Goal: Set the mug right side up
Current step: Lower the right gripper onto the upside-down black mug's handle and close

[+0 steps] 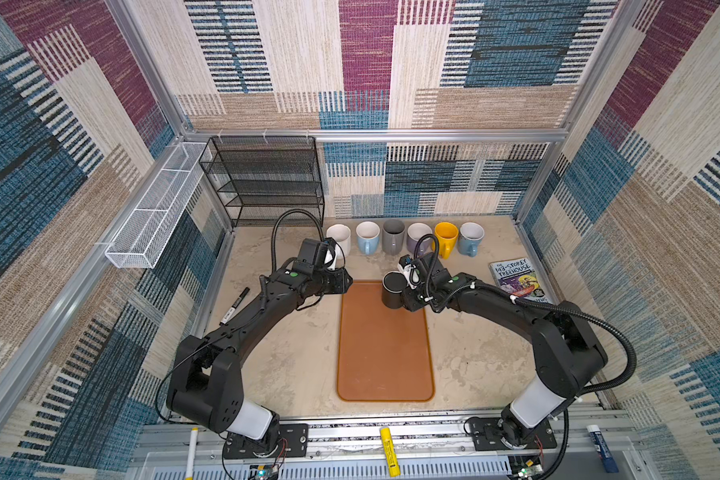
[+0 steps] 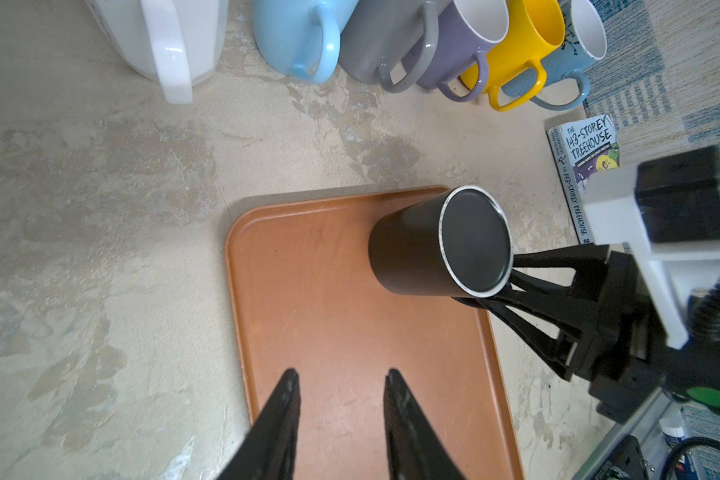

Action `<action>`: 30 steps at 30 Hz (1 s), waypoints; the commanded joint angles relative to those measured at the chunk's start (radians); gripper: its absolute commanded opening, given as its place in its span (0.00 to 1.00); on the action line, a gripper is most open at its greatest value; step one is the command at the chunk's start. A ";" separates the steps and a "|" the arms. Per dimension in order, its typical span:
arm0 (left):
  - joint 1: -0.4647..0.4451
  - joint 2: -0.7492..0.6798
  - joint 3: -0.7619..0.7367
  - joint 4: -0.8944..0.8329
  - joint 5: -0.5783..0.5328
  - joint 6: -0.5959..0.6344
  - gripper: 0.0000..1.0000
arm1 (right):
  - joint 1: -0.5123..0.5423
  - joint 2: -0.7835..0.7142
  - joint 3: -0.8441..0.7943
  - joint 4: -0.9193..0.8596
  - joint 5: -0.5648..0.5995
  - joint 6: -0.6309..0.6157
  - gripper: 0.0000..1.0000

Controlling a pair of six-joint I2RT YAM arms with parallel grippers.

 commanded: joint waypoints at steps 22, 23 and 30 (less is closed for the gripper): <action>0.000 -0.002 0.012 -0.020 0.007 0.020 0.35 | 0.005 0.007 0.009 0.044 -0.020 -0.006 0.24; 0.000 -0.002 0.011 -0.020 0.008 0.019 0.35 | 0.005 0.007 0.009 0.045 -0.021 -0.006 0.23; 0.001 -0.002 0.023 -0.028 0.014 0.020 0.36 | 0.005 0.008 0.011 0.047 -0.025 -0.008 0.18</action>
